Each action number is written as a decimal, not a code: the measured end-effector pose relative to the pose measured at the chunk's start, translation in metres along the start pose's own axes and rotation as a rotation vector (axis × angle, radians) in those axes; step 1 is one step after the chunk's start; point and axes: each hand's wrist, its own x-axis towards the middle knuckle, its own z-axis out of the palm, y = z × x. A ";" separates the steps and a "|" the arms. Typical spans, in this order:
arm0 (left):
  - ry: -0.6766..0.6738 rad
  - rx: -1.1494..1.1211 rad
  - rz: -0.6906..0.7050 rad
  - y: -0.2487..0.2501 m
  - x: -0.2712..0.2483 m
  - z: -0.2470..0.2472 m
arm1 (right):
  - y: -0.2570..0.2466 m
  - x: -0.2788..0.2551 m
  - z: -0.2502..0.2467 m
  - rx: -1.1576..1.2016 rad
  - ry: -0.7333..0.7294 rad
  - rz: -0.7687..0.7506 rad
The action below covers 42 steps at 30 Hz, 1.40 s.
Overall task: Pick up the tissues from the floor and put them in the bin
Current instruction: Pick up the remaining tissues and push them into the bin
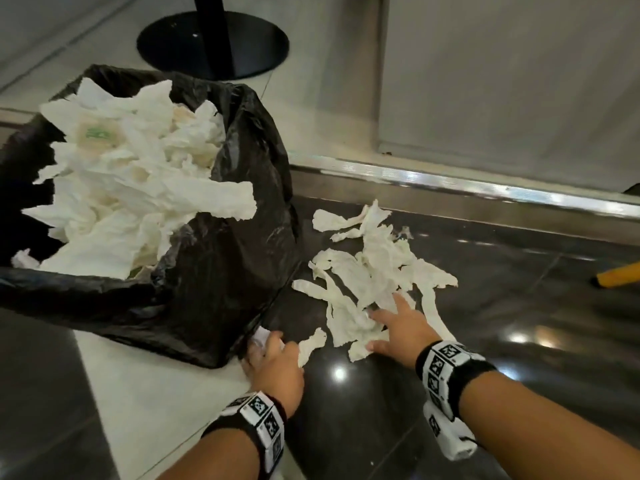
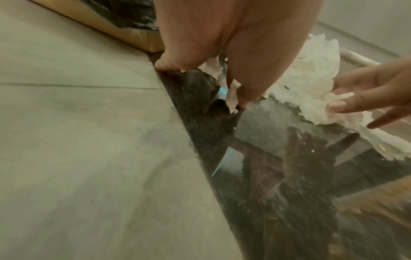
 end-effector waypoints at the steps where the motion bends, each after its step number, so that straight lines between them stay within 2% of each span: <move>1: 0.031 -0.005 0.022 -0.004 0.003 -0.004 | -0.004 0.001 0.000 -0.028 -0.005 -0.033; 4: 0.079 -0.125 0.074 -0.016 0.010 -0.025 | -0.013 0.002 0.000 -0.070 0.031 -0.133; 8: 0.169 -0.312 0.172 -0.020 0.011 -0.048 | -0.012 -0.007 -0.014 0.220 0.124 -0.127; 11: 0.197 -0.320 0.208 -0.009 0.010 -0.048 | -0.011 -0.015 -0.026 0.377 0.175 -0.131; 13: 0.151 -0.267 0.315 0.005 0.010 -0.044 | -0.011 -0.021 -0.033 0.411 0.182 -0.177; 16: 0.007 0.019 0.454 0.030 0.016 -0.035 | -0.011 -0.037 -0.042 0.347 0.200 -0.217; 19: -0.079 0.256 0.422 0.050 0.022 -0.021 | -0.001 -0.043 -0.050 0.300 0.286 -0.193; 22: -0.024 0.228 0.379 0.055 0.018 -0.011 | 0.018 -0.030 -0.059 0.304 0.428 -0.148; 25: 0.001 0.265 0.424 0.050 0.010 -0.005 | 0.038 -0.010 -0.062 0.340 0.536 -0.060; 27: -0.027 0.294 0.446 0.040 0.007 -0.005 | 0.049 0.010 -0.061 0.312 0.473 -0.008; 29: -0.064 0.300 0.444 0.029 0.003 -0.005 | 0.054 0.032 -0.058 0.165 0.361 0.019; 33: -0.133 0.217 0.436 0.001 -0.012 -0.002 | 0.050 0.050 -0.042 0.052 0.143 0.148; 35: -0.157 0.221 0.455 -0.008 -0.018 -0.001 | 0.047 0.050 -0.027 -0.059 0.063 0.131; 38: -0.129 0.221 0.458 -0.010 -0.024 0.001 | 0.041 0.047 -0.019 -0.152 0.085 0.090; 42: -0.063 0.182 0.429 -0.006 -0.032 0.009 | 0.038 0.038 -0.026 0.086 0.243 0.092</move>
